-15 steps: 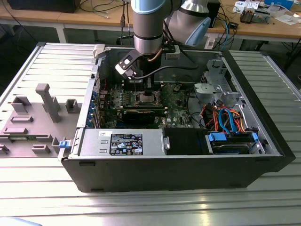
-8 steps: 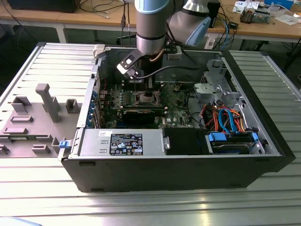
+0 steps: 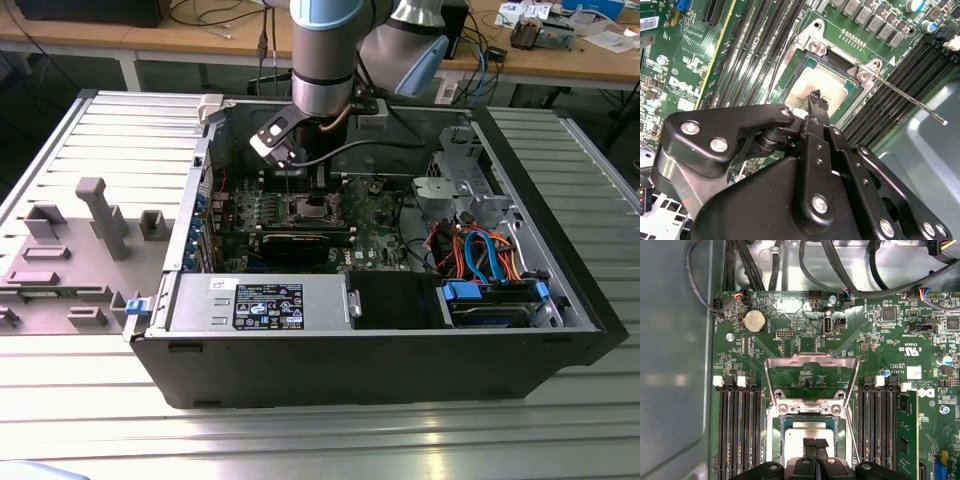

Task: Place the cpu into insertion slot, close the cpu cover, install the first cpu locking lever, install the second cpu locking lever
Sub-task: 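Close the cpu cover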

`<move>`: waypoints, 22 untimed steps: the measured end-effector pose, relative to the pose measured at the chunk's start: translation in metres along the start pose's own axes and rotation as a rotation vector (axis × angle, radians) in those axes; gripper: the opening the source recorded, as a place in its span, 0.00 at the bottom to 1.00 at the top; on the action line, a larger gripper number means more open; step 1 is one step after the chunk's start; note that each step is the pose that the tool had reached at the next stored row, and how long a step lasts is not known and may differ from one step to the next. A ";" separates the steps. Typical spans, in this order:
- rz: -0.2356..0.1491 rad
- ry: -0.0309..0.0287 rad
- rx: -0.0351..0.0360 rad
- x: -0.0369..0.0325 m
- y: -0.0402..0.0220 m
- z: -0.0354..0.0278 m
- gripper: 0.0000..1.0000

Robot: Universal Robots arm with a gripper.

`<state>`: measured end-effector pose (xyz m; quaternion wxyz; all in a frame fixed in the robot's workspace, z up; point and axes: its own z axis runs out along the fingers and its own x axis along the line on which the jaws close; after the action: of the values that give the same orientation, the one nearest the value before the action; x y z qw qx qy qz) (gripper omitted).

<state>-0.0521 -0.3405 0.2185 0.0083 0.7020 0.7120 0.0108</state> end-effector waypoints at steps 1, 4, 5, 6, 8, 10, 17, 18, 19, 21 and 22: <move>0.000 -0.0002 0.0002 0.0000 0.0000 -0.0012 0.11; 0.000 -0.0015 0.0006 0.0000 0.0002 -0.0064 0.11; 0.000 -0.0017 0.0007 0.0000 0.0002 -0.0074 0.11; 0.000 -0.0017 0.0007 0.0000 0.0002 -0.0078 0.11; 0.000 -0.0016 0.0007 0.0000 0.0002 -0.0079 0.11; 0.000 -0.0020 0.0013 0.0000 0.0002 -0.0080 0.11; 0.000 -0.0020 0.0014 0.0000 0.0003 -0.0105 0.11; 0.000 -0.0019 0.0014 0.0000 0.0003 -0.0110 0.11; 0.000 -0.0019 0.0014 0.0000 0.0003 -0.0116 0.11; 0.000 -0.0020 0.0014 0.0000 0.0003 -0.0130 0.11; 0.000 -0.0019 0.0014 0.0000 0.0003 -0.0137 0.11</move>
<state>-0.0521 -0.3405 0.2322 0.0085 0.7021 0.7120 0.0096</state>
